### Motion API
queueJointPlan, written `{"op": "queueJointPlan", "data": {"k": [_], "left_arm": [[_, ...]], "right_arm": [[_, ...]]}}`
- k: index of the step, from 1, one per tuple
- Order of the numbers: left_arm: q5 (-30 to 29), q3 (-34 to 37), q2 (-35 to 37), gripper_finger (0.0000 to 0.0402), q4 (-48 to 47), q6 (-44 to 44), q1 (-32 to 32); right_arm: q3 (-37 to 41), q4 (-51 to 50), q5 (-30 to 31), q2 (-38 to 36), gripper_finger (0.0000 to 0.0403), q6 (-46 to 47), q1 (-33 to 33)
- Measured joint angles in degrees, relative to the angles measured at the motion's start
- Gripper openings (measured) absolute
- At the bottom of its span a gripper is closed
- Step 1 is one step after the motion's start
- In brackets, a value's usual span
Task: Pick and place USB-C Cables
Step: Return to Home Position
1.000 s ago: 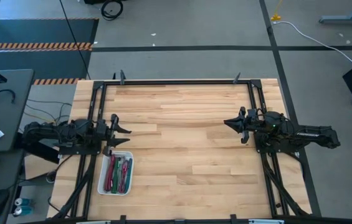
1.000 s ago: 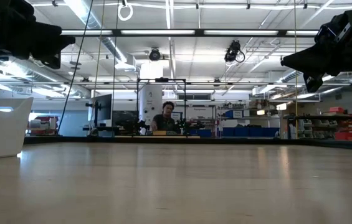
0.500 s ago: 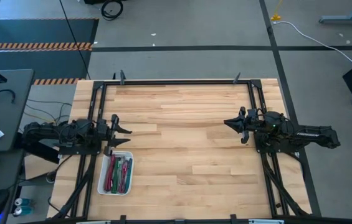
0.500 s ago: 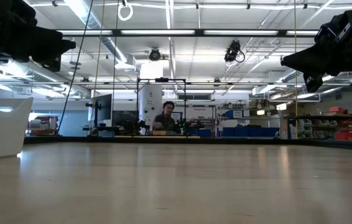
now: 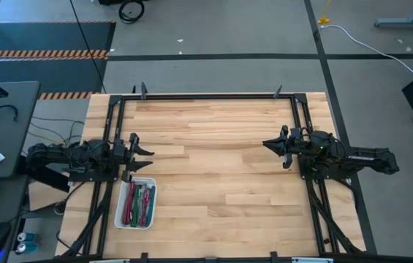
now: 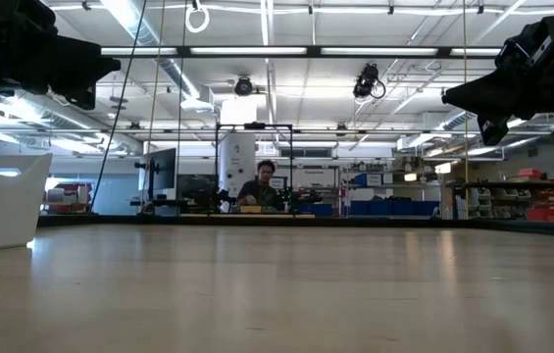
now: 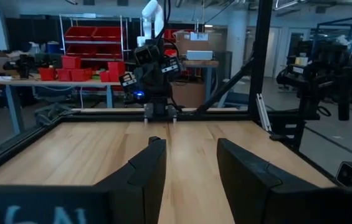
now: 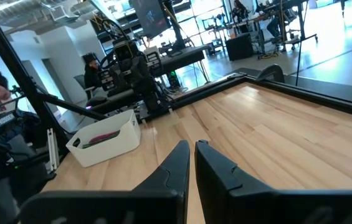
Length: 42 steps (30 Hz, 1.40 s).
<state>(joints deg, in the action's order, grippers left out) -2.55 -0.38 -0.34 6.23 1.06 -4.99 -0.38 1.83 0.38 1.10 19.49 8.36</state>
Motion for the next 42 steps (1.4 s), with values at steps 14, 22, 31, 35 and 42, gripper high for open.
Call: {"op": "queueJointPlan", "data": {"k": [14,22,31,35,42], "left_arm": [[0.57,-0.04,-0.02,0.0010,-4.40,-1.88,0.15],[0.23,-0.03,-0.02,0.0009,-4.43,-4.64,0.42],[-0.27,0.00,-0.02,0.0032,-1.74,-4.33,0.42],[-0.20,0.00,-0.02,0.0038,-1.61,-4.31,0.39],[-0.06,0.00,-0.02,0.0030,-1.50,-4.28,0.39]], "right_arm": [[0.00,-0.01,-0.01,0.00,0.0031,0.00,0.01],[0.00,0.00,0.00,0.00,0.0031,0.00,0.01],[-0.02,-0.76,-3.23,0.12,0.0029,-1.82,-0.04],[-0.03,4.37,-10.41,1.42,0.0006,-10.59,-0.89],[-0.04,6.45,-13.92,4.91,0.0003,-14.65,-5.41]]}}
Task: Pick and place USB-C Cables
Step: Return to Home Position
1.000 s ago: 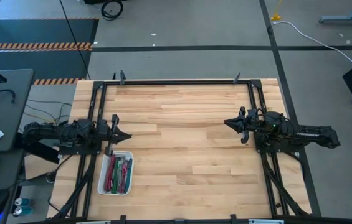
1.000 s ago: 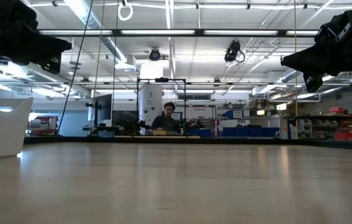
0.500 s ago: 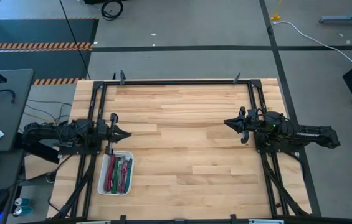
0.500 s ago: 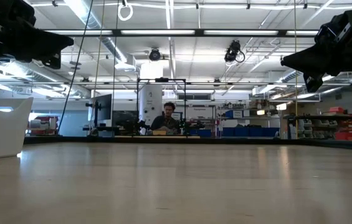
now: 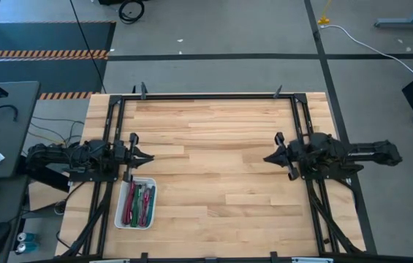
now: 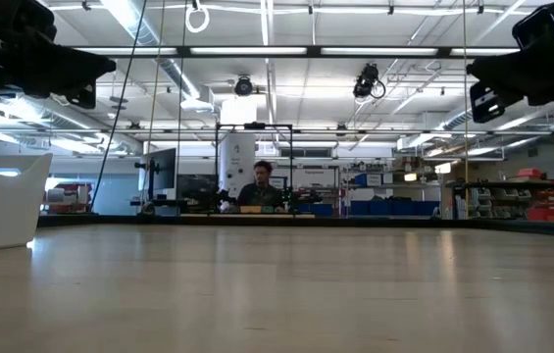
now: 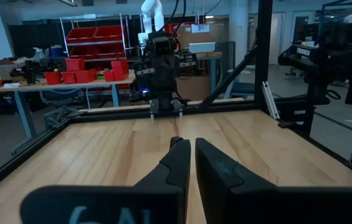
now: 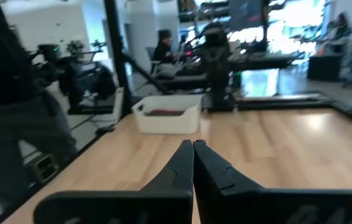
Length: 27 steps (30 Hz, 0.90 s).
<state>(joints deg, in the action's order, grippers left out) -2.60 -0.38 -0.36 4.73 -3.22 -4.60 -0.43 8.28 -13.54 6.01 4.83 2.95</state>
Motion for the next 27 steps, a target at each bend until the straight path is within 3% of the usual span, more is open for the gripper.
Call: {"op": "queueJointPlan", "data": {"k": [9,14,18,27], "left_arm": [[0.01,0.00,0.00,0.0031,0.07,0.04,0.00],[0.05,0.00,0.00,0.0038,0.12,0.04,0.00],[0.04,0.00,0.00,0.0037,0.13,0.04,0.00],[0.04,0.00,0.00,0.0029,0.17,0.06,0.00]], "right_arm": [[0.00,1.93,7.94,5.38,0.0002,-0.44,-8.00],[0.02,-2.29,10.10,1.48,0.0001,-0.47,-11.25],[0.02,-7.15,11.53,-1.68,0.0001,-0.34,-11.43],[0.02,-7.55,13.57,-2.87,0.0000,-3.47,-7.48]]}}
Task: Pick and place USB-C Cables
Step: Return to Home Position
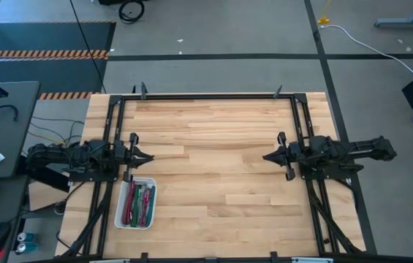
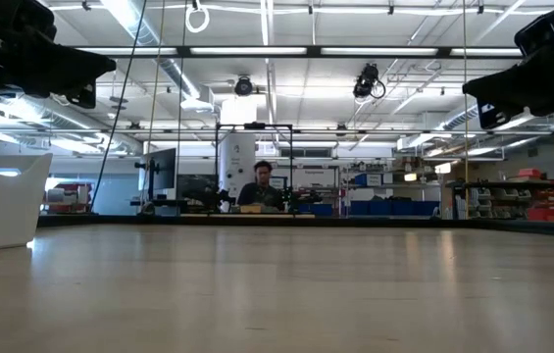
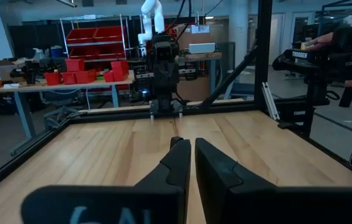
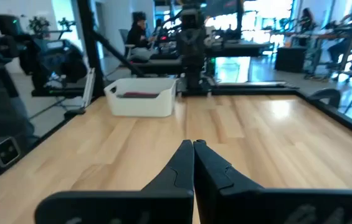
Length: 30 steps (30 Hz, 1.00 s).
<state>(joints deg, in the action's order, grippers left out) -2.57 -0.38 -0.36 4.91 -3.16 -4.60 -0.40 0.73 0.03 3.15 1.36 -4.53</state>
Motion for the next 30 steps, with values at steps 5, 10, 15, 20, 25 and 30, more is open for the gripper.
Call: {"op": "queueJointPlan", "data": {"k": [5,10,15,20,25,30], "left_arm": [[0.00,0.00,0.00,0.0038,-0.02,0.00,0.00],[0.02,0.00,0.00,0.0040,-0.09,0.00,0.00],[0.02,0.00,0.00,0.0032,-0.03,0.00,0.02],[0.02,0.00,0.00,0.0028,-0.05,0.00,0.02],[0.02,0.00,0.00,0.0035,-0.07,0.00,0.00],[0.01,0.00,0.00,0.0040,-0.07,0.00,0.00]], "right_arm": [[0.00,0.02,-0.02,-3.03,0.0000,0.96,2.09],[0.04,1.91,0.70,-1.96,0.0015,1.14,2.49],[0.04,2.17,0.42,-1.96,0.0033,1.52,2.49],[0.04,2.17,0.41,-1.96,0.0033,1.49,2.49],[0.04,2.17,0.40,-1.96,0.0033,1.49,2.49],[0.04,2.17,0.38,-1.96,0.0033,1.49,2.49]]}}
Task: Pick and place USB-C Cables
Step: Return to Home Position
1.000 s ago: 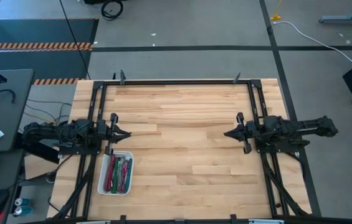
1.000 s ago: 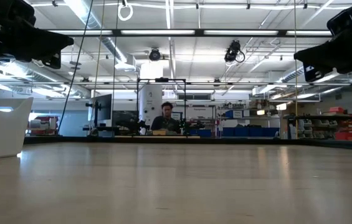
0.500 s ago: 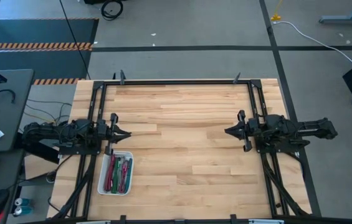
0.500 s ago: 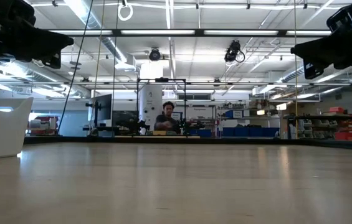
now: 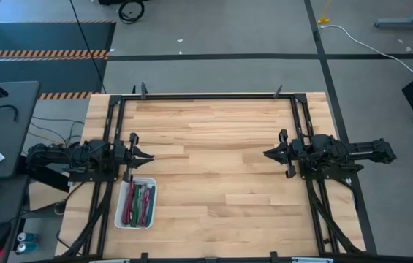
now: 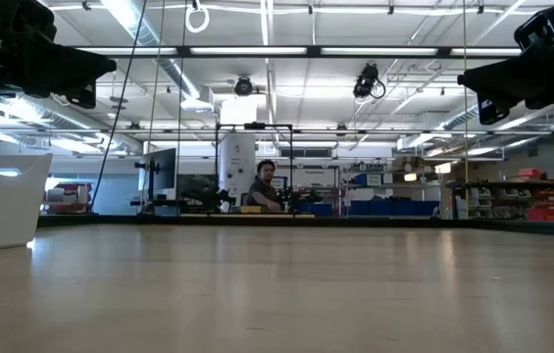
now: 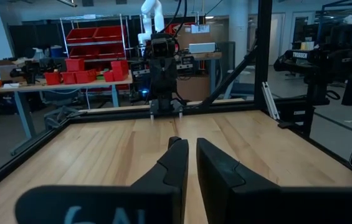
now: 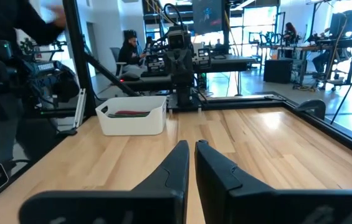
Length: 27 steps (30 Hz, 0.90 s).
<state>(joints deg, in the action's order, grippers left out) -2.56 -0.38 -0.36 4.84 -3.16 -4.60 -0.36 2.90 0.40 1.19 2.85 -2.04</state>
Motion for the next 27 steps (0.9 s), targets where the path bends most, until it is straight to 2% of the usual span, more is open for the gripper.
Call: {"op": "queueJointPlan", "data": {"k": [13,27], "left_arm": [[0.01,0.00,0.00,0.0028,0.00,-0.01,0.02],[0.01,0.00,0.00,0.0040,0.02,-0.01,0.02]], "right_arm": [[0.00,0.02,-0.02,0.00,0.0033,0.00,0.00],[0.00,0.02,-0.02,0.00,0.0033,-0.02,0.00]]}}
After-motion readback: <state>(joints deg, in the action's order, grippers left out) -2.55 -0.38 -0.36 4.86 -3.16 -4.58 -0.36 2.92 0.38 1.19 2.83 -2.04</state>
